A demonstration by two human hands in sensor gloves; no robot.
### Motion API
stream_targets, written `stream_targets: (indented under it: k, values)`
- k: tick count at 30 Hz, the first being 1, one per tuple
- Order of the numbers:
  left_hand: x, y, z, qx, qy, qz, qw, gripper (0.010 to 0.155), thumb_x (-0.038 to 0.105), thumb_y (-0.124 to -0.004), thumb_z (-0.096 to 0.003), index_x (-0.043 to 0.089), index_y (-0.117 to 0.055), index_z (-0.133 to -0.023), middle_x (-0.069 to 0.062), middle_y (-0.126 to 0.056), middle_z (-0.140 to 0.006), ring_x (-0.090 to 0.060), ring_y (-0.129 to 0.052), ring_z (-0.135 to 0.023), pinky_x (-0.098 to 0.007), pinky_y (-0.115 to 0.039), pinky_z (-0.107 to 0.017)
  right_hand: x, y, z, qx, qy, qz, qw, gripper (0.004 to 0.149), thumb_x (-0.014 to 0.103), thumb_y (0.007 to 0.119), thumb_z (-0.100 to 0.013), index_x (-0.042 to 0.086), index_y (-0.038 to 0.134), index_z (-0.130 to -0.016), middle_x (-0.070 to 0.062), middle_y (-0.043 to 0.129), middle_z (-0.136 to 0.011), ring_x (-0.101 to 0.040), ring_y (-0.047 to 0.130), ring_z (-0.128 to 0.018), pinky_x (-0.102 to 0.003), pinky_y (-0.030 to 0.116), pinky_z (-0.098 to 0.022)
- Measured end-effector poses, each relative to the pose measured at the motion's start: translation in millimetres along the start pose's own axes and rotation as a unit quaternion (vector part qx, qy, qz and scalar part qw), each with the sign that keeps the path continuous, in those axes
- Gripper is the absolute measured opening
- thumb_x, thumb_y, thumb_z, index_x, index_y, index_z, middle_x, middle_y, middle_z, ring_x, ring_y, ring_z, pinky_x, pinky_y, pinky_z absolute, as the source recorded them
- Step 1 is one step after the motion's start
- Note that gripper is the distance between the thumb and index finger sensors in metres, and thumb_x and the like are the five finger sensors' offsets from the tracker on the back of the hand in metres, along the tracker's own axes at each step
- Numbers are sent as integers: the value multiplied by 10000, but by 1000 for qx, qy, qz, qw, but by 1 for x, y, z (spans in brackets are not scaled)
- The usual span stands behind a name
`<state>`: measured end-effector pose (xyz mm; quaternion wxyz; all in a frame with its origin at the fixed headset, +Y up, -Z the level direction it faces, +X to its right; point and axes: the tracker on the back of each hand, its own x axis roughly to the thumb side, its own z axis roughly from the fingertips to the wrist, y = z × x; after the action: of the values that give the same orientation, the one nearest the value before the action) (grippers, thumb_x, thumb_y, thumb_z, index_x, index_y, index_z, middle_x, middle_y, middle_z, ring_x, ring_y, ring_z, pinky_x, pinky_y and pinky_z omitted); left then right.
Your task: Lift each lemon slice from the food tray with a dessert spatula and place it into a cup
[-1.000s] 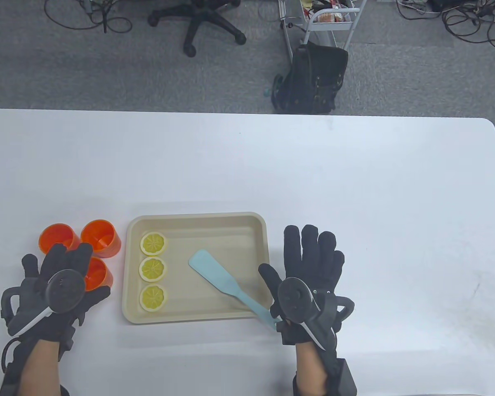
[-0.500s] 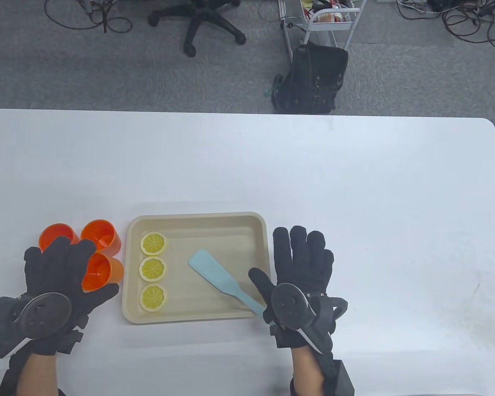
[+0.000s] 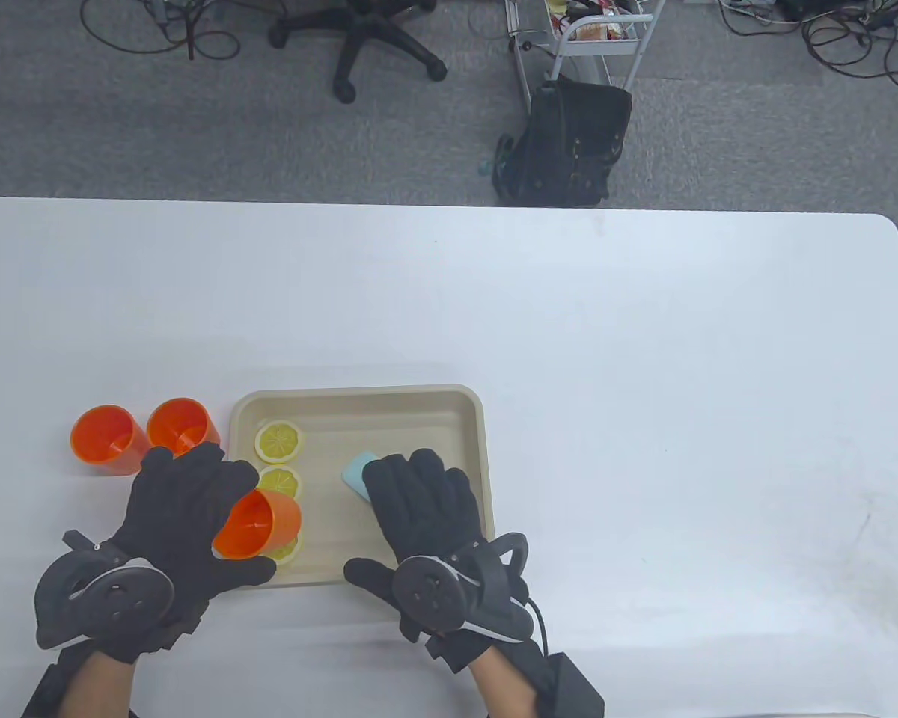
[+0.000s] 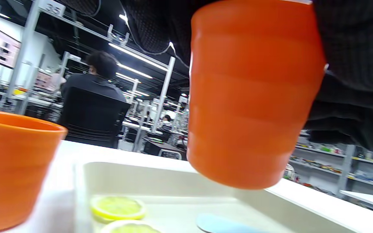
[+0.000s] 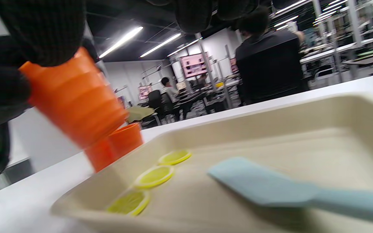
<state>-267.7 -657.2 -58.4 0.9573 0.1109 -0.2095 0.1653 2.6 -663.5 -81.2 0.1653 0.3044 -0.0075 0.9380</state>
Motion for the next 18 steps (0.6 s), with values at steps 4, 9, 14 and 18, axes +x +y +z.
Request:
stream_targets:
  k: [4,9,14,18]
  values:
    - [17,-8,-4,-13,-43,20,999,1068,749,-922,-296,240,-535,-1151,-78,-699,-1118,-410,-598,-1148,-758,-404,-824,16,9,-1,16,-48,-5,999,1016,585,846,-434,178,251,-1149,-120,444,-1200,-453,429,-1138,-688,395,-781]
    - [31,-11,-5,-10,-72,25,997,1101,752,-920,-251,214,-550,-1138,-79,-732,-1091,-399,-653,-1121,-740,-448,-826,22,12,0,12,-78,-20,997,1056,543,918,-407,125,278,-1136,-136,491,-1170,-428,554,-1113,-679,449,-775]
    - [32,-12,-5,16,-69,46,996,1129,776,-907,-231,192,-554,-1130,-80,-769,-1056,-393,-705,-1086,-729,-493,-812,24,13,1,-31,-81,-39,995,1067,520,960,-380,89,335,-1130,-151,573,-1126,-396,677,-1061,-661,507,-766]
    - [39,-14,-6,18,-57,50,997,1137,804,-884,-240,174,-557,-1128,-89,-778,-1037,-400,-719,-1069,-730,-503,-802,26,14,4,-81,-59,-21,995,1062,556,973,-334,81,426,-1110,-136,664,-1068,-363,769,-1003,-649,560,-755]
